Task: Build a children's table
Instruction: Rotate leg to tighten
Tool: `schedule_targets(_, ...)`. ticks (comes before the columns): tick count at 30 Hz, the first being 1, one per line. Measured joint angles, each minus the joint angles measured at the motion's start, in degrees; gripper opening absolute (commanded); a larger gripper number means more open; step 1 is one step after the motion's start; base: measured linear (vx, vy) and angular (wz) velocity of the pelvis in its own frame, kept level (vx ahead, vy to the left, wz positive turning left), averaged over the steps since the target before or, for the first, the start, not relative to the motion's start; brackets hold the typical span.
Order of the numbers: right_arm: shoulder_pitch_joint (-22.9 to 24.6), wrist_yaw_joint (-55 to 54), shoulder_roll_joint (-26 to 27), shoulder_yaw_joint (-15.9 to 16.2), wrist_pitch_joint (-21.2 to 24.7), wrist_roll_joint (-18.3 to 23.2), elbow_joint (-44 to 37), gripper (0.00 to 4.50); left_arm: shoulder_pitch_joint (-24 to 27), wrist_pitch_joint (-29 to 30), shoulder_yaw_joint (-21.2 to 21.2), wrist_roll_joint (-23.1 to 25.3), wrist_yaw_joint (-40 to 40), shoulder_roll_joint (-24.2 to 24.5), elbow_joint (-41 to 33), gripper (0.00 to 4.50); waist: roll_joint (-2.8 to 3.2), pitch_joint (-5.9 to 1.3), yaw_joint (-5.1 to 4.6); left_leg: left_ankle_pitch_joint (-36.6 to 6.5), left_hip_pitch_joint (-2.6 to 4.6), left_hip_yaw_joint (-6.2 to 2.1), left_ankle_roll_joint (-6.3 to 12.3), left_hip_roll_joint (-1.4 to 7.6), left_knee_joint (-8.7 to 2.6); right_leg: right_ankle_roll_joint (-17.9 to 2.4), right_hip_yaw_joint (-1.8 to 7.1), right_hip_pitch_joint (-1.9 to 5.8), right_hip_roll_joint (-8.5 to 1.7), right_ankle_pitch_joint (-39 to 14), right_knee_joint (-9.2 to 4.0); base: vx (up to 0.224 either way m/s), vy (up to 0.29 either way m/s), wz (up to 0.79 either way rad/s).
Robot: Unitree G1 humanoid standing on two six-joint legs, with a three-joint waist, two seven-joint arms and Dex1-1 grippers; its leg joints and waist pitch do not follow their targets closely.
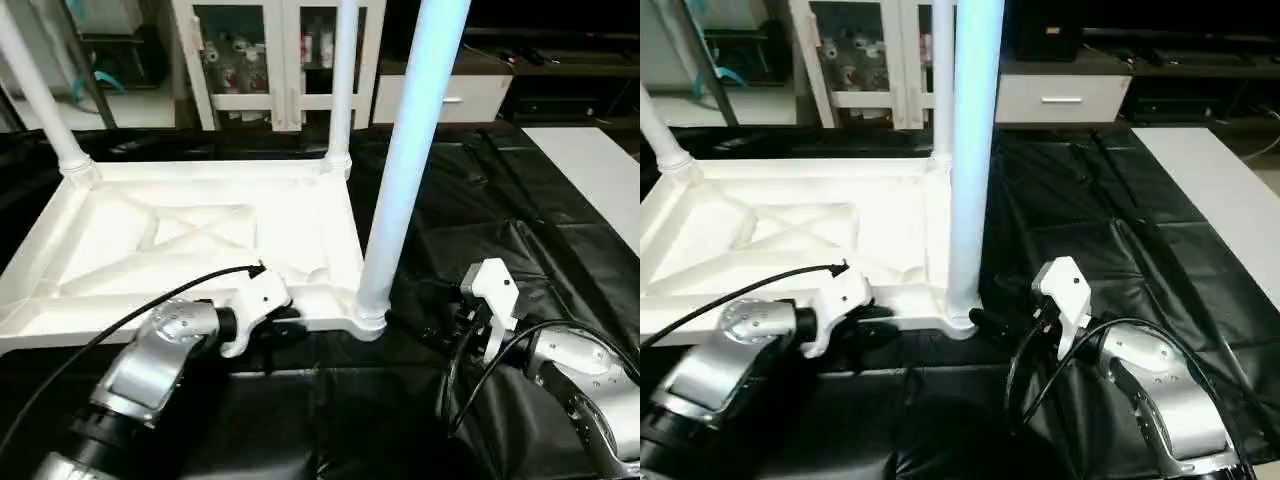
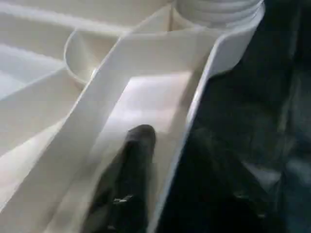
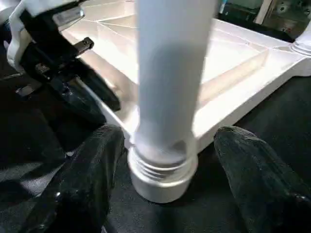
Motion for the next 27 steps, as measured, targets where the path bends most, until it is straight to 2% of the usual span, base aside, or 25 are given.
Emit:
schedule_targets(3, 0.0, 0.17, -0.1, 0.0, 0.0, 0.01, 0.01, 3.35, -1.53, -3.03, -0.26, -0.69, -0.14, -0.65, 0.49, 1.98, -0.27, 0.13, 0.25, -0.01, 0.0, 0.07, 0.01, 0.0, 0.02, 0.06, 0.0, 0.0, -0.03, 0.04, 0.0, 0.0, 0.0, 0.0)
schedule_targets(9, 0.53, 0.19, -0.33, -0.04, -0.01, 0.02, -0.11, 3.35, -5.76, -9.11, -1.33, 0.28, -1.77, -1.3, 6.8, 1.99, -0.26, 0.12, 0.37, 0.0, 0.0, 0.08, 0.01, 0.01, 0.02, 0.17, 0.01, -0.01, -0.03, 0.1, 0.0, 0.0, 0.0, 0.0)
schedule_targets(14, 1.62, 0.2, -0.54, -0.07, 0.0, 0.01, -0.43, 3.35, -8.19, -10.12, -3.53, 0.59, -5.2, -0.42, 9.75, 1.99, -0.18, 0.08, 0.39, 0.0, 0.01, 0.08, 0.01, 0.01, 0.04, 0.19, 0.01, 0.0, -0.04, 0.14, 0.0, 0.0, 0.0, 0.0)
schedule_targets(19, 2.43, 0.17, -1.02, -0.18, 0.0, 0.03, -0.75, 3.35, -8.27, -9.76, -4.95, 0.31, -10.06, 0.54, 10.86, 1.99, 0.05, -0.02, 0.34, -0.02, 0.02, 0.08, -0.03, 0.02, 0.04, 0.19, 0.02, 0.0, -0.04, 0.14, 0.02, 0.0, 0.0, 0.0)
schedule_targets(25, 2.77, 0.09, -1.03, -0.53, 0.02, 0.03, -0.88, 3.35, -11.85, -11.92, -5.06, 1.31, -7.59, -1.94, 17.34, 1.99, 0.28, -0.17, 0.46, -0.01, 0.05, 0.22, -0.06, 0.02, 0.05, 0.19, 0.01, 0.03, -0.13, 0.21, 0.05, 0.0, 0.0, 0.0)
schedule_targets(27, 2.82, 0.05, -1.03, -0.53, 0.02, 0.03, -0.89, 3.35, -12.16, -12.15, -5.06, 1.63, -7.32, -2.05, 17.95, 1.69, 0.3, -0.18, 0.46, -0.01, 0.07, 0.27, -0.06, 0.01, 0.05, 0.2, 0.03, 0.03, -0.15, 0.23, 0.05, 0.0, 0.0, 0.0)
